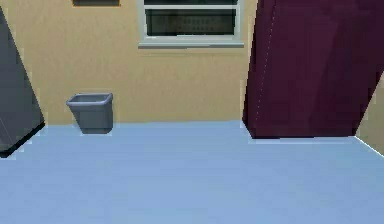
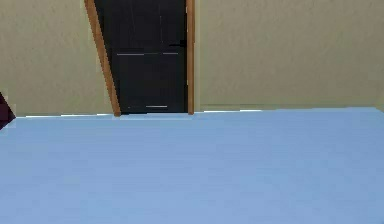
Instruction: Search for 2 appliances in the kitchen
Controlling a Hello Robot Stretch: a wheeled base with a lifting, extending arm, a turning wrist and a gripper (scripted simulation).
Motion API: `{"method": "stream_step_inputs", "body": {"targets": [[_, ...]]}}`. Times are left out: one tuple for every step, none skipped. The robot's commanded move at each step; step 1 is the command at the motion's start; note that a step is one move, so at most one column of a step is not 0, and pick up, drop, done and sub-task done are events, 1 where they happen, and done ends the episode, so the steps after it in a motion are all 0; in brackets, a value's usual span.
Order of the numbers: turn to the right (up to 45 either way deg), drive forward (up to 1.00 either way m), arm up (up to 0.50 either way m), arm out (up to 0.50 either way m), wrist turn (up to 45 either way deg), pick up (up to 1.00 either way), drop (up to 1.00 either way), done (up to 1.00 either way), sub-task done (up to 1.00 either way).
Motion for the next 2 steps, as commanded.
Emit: {"method": "stream_step_inputs", "body": {"targets": [[0.0, 0.65, 0.00, 0.00, 0.0, 0.00, 0.00, 0.00, 0.00], [-45.0, 0.00, 0.00, 0.00, 0.0, 0.00, 0.00, 0.00, 0.00]]}}
